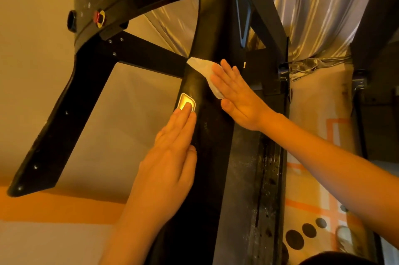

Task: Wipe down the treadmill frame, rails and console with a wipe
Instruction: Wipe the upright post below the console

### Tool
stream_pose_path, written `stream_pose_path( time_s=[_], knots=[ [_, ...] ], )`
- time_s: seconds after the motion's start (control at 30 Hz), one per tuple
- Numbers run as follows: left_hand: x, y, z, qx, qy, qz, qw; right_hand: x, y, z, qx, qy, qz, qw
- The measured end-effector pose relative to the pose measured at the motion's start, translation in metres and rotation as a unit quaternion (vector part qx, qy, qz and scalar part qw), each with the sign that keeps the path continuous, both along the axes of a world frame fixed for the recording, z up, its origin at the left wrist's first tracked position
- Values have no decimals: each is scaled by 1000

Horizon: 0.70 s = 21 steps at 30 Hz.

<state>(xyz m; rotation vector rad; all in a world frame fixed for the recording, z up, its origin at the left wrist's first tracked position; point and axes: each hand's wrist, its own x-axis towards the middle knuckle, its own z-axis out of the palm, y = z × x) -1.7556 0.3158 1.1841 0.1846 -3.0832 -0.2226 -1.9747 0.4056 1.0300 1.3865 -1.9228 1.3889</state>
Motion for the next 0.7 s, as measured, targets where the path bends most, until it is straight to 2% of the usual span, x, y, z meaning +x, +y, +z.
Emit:
stream_pose_path(
  time_s=[0.17, 0.37, 0.7],
  knots=[
    [1, -1, 1, 7, 5, -2, 1000, 8, -7, -7, -25, -43, -25, 998],
    [-2, 2, 2, 16, 2, 5, 1000, 7, -14, 42, -24, -16, 12, 1000],
    [-1, 1, 3, 19, 2, 3, 1000, 30, -18, -21, -74, -111, -3, 991]
  ],
)
